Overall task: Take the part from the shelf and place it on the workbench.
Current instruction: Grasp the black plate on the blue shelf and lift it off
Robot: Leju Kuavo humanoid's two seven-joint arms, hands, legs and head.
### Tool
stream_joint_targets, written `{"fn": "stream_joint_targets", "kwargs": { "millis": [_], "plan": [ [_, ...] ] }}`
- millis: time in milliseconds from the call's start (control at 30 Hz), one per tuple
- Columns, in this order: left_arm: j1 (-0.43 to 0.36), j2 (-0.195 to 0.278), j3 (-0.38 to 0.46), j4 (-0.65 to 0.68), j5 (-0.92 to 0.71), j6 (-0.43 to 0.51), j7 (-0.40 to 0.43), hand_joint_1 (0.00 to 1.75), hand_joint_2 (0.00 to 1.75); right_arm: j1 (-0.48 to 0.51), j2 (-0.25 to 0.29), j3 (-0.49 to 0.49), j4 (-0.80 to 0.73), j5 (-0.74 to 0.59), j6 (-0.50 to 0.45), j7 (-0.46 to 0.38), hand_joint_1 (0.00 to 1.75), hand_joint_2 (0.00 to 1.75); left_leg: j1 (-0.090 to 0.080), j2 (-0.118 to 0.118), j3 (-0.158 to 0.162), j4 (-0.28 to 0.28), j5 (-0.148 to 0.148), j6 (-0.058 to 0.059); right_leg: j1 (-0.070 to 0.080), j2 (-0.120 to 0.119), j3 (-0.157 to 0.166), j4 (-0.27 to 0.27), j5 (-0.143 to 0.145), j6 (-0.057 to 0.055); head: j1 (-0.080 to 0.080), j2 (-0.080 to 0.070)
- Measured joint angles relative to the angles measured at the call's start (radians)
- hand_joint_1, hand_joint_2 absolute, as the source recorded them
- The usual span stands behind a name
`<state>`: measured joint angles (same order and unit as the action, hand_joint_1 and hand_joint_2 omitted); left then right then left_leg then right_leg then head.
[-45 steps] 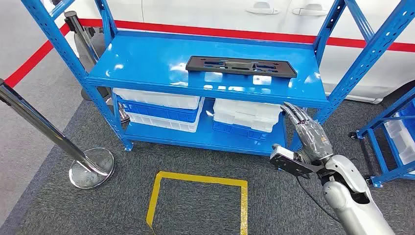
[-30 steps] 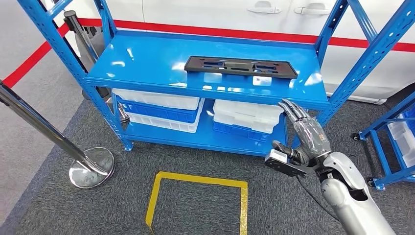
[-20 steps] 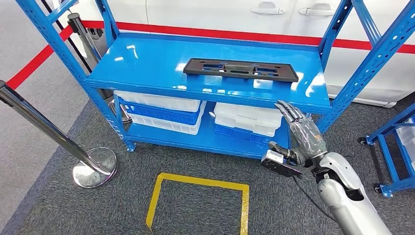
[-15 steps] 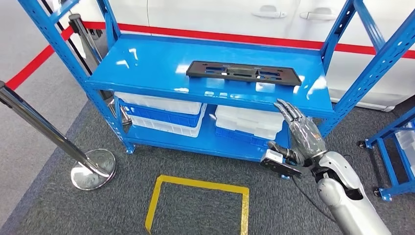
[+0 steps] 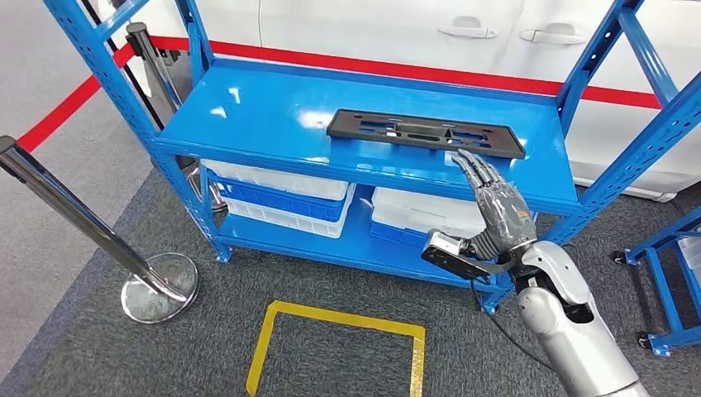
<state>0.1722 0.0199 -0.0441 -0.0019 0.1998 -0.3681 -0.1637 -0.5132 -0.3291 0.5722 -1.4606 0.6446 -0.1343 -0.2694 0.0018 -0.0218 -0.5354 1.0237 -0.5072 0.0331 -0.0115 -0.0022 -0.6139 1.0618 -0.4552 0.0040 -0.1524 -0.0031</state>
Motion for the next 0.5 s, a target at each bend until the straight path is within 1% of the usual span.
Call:
{"fn": "stream_joint_targets", "kwargs": {
  "millis": [33, 100, 133, 167, 200, 233, 267, 300, 333, 367, 400, 433, 467, 500],
  "plan": [
    [0.0, 0.0, -0.002, 0.0, 0.0, -0.002, -0.004, 0.0, 0.0, -0.003, 0.002, 0.0, 0.002, 0.0, -0.002, 0.0, 0.0, 1.75, 0.0, -0.001, 0.0, 0.0, -0.001, -0.005, 0.003, 0.0, 0.003, -0.007, -0.004, -0.003, 0.0, 0.0],
    [0.0, -0.001, -0.004, 0.0, 0.0, -0.005, -0.012, 0.0, 0.0, -0.005, 0.006, 0.0, 0.002, -0.002, -0.005, 0.0, 0.0, 1.75, 0.0, 0.001, -0.001, 0.002, -0.007, -0.014, -0.002, 0.0, 0.01, -0.018, -0.006, -0.011, 0.0, 0.0],
    [0.001, -0.001, -0.005, 0.0, -0.001, -0.006, -0.014, 0.0, 0.0, -0.006, 0.008, 0.0, 0.002, -0.002, -0.007, 0.001, 0.0, 1.75, 0.0, 0.004, -0.009, 0.021, -0.019, -0.02, -0.006, -0.001, 0.015, -0.024, -0.006, -0.016, 0.0, 0.0],
    [0.001, 0.0, -0.006, 0.0, -0.001, -0.006, -0.017, 0.0, 0.0, -0.007, 0.01, 0.0, 0.002, -0.002, -0.008, 0.004, 0.0, 1.75, 0.001, 0.007, -0.027, 0.061, -0.038, -0.026, -0.009, -0.003, 0.022, -0.029, -0.007, -0.022, 0.0, 0.0],
    [0.001, 0.0, -0.006, 0.0, -0.001, -0.007, -0.02, 0.0, 0.0, -0.008, 0.011, 0.0, 0.002, -0.002, -0.009, 0.008, 0.0, 1.75, 0.003, 0.009, -0.058, 0.119, -0.062, -0.03, -0.009, -0.005, 0.027, -0.031, -0.01, -0.026, 0.0, 0.0],
    [0.002, 0.0, -0.006, 0.0, -0.001, -0.007, -0.022, 0.0, 0.0, -0.009, 0.012, 0.0, 0.003, -0.003, -0.01, 0.011, 0.0, 1.75, 0.005, 0.011, -0.096, 0.185, -0.085, -0.035, -0.009, -0.007, 0.031, -0.031, -0.013, -0.03, 0.0, 0.0],
    [0.002, 0.0, -0.006, 0.0, -0.001, -0.007, -0.023, 0.0, 0.0, -0.009, 0.012, 0.0, 0.004, -0.003, -0.009, 0.014, 0.0, 1.75, 0.008, 0.012, -0.132, 0.242, -0.098, -0.038, -0.009, -0.008, 0.035, -0.031, -0.017, -0.031, 0.0, 0.0],
    [0.003, 0.0, -0.007, 0.0, -0.001, -0.007, -0.024, 0.0, 0.0, -0.009, 0.013, 0.0, 0.006, -0.003, -0.009, 0.016, 0.0, 1.75, 0.01, 0.013, -0.158, 0.274, -0.096, -0.041, -0.009, -0.008, 0.04, -0.031, -0.021, -0.031, 0.0, 0.0],
    [0.003, 0.0, -0.007, 0.0, -0.001, -0.008, -0.026, 0.0, 0.0, -0.009, 0.013, 0.0, 0.007, -0.002, -0.009, 0.016, 0.0, 1.75, 0.011, 0.014, -0.165, 0.267, -0.073, -0.042, -0.01, -0.008, 0.047, -0.031, -0.026, -0.03, 0.0, 0.0],
    [0.003, 0.0, -0.007, 0.0, -0.002, -0.009, -0.028, 0.0, 0.0, -0.009, 0.014, 0.0, 0.007, -0.002, -0.009, 0.018, 0.0, 1.75, 0.012, 0.015, -0.155, 0.226, -0.034, -0.042, -0.011, -0.008, 0.055, -0.031, -0.031, -0.028, 0.0, 0.0],
    [0.004, 0.002, -0.008, 0.0, -0.002, -0.01, -0.031, 0.0, 0.0, -0.009, 0.015, 0.0, 0.008, 0.0, -0.009, 0.02, 0.0, 1.75, 0.013, 0.016, -0.132, 0.16, 0.011, -0.041, -0.012, -0.007, 0.064, -0.031, -0.038, -0.024, 0.0, 0.0],
    [0.004, 0.003, -0.009, 0.0, -0.003, -0.013, -0.034, 0.0, 0.0, -0.01, 0.015, 0.0, 0.008, 0.001, -0.009, 0.023, 0.0, 1.75, 0.012, 0.016, -0.107, 0.098, 0.044, -0.039, -0.011, -0.007, 0.071, -0.03, -0.044, -0.019, 0.0, 0.0],
    [0.004, 0.004, -0.01, 0.0, -0.004, -0.015, -0.037, 0.0, 0.0, -0.011, 0.015, 0.0, 0.008, 0.002, -0.01, 0.027, 0.0, 1.75, 0.01, 0.016, -0.086, 0.05, 0.06, -0.035, -0.01, -0.006, 0.075, -0.029, -0.049, -0.014, 0.0, 0.0],
    [0.004, 0.004, -0.011, 0.0, -0.004, -0.017, -0.04, 0.0, 0.0, -0.013, 0.016, 0.0, 0.009, 0.003, -0.01, 0.03, 0.0, 1.75, 0.008, 0.016, -0.075, 0.024, 0.063, -0.031, -0.009, -0.006, 0.076, -0.029, -0.052, -0.008, 0.0, 0.0]
  ]
}}
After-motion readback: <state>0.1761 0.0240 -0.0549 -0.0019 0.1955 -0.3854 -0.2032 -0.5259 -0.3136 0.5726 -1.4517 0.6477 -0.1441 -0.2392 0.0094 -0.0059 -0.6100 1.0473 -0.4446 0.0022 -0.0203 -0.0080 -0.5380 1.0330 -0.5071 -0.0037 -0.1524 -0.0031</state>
